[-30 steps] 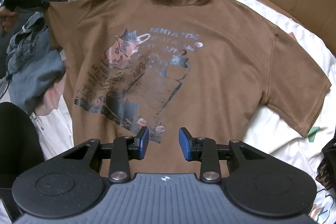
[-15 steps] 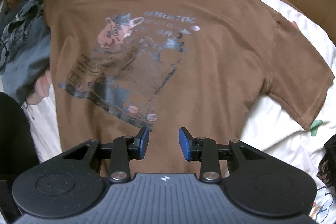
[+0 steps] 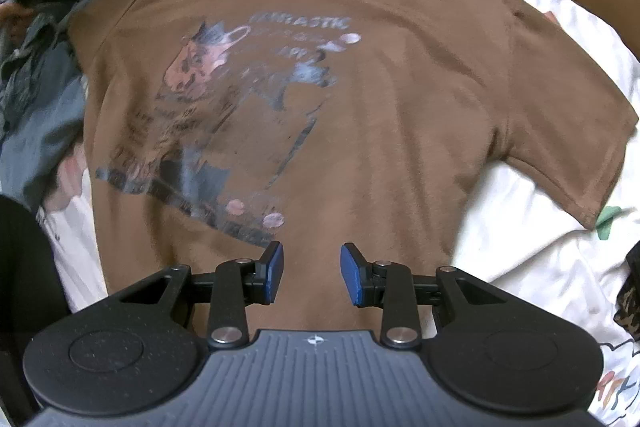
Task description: Fold clothes
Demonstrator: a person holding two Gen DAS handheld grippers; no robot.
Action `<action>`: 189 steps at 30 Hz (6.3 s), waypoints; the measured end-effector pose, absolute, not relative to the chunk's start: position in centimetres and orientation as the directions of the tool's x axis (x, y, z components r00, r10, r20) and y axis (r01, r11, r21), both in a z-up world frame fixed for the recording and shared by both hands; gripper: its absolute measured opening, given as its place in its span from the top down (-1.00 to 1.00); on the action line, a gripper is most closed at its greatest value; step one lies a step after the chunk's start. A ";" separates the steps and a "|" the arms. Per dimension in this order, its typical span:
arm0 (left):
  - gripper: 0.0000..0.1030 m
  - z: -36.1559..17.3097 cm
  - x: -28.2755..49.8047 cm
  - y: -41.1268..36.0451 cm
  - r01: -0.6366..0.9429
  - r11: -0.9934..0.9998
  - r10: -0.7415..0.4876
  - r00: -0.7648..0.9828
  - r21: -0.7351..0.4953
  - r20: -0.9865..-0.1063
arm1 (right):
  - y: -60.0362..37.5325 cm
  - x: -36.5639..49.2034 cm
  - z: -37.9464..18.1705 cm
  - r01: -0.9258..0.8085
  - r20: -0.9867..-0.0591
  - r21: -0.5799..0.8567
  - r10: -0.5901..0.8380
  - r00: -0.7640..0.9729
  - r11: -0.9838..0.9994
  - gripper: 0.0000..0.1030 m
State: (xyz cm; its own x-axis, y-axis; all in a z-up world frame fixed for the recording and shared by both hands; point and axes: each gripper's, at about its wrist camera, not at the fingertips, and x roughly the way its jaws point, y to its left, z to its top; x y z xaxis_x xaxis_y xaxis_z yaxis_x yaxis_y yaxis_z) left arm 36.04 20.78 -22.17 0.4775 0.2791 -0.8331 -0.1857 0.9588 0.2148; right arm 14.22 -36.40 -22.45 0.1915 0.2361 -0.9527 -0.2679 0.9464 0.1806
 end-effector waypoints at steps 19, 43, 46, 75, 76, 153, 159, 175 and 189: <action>0.65 -28.1 40.1 8.3 0.064 0.998 -0.025 0.479 0.006 -0.877 | -37.1 13.7 -20.0 -0.282 -0.921 0.191 0.271 0.281 0.940 0.15; 0.54 -23.8 40.2 4.6 0.036 0.998 0.025 0.540 0.053 -0.841 | -41.7 6.6 -20.6 -0.002 -0.881 0.269 0.248 0.402 0.963 0.14; 0.57 -25.2 40.9 2.8 0.045 0.999 -0.004 0.531 0.024 -0.847 | -41.9 5.5 -19.9 0.003 -0.879 0.245 0.221 0.422 0.969 0.14; 0.61 -27.1 44.6 -2.9 0.052 0.996 -0.086 0.511 -0.069 -0.855 | -43.1 2.1 -19.1 0.009 -0.875 0.214 0.188 0.446 0.977 0.14; 0.61 -27.3 44.2 -2.7 0.048 0.997 -0.077 0.505 -0.061 -0.860 | -43.1 2.2 -19.1 0.006 -0.874 0.215 0.190 0.447 0.977 0.14; 0.55 -10.4 15.6 20.4 -0.134 0.978 -0.080 0.474 -0.162 -0.877 | -29.2 2.0 0.3 -0.237 -0.768 0.159 0.271 0.581 0.959 -0.18; 0.51 -15.2 16.2 19.7 -0.200 0.949 -0.131 0.460 -0.246 -0.878 | -27.5 1.4 -0.9 -0.243 -0.781 0.187 0.294 0.551 0.952 -0.18; 0.49 -24.4 20.2 18.4 -0.442 0.845 -0.076 0.456 -0.300 -0.887 | -29.3 0.2 -4.2 -0.219 -0.817 0.220 0.303 0.491 0.950 -0.18; 0.49 -28.5 20.5 18.2 -0.599 0.680 -0.106 0.491 -0.424 -0.864 | -31.0 0.4 -7.2 -0.182 -0.841 0.249 0.306 0.446 0.951 -0.18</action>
State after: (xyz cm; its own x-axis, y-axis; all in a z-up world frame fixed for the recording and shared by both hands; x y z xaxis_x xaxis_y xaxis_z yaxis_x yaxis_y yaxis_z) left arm 20.50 18.21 -28.48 0.4913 -0.1064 -0.8645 -0.5987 0.6796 -0.4239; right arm 0.37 -31.00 -7.21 0.4463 0.3059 -0.8410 -0.1824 0.9511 0.2491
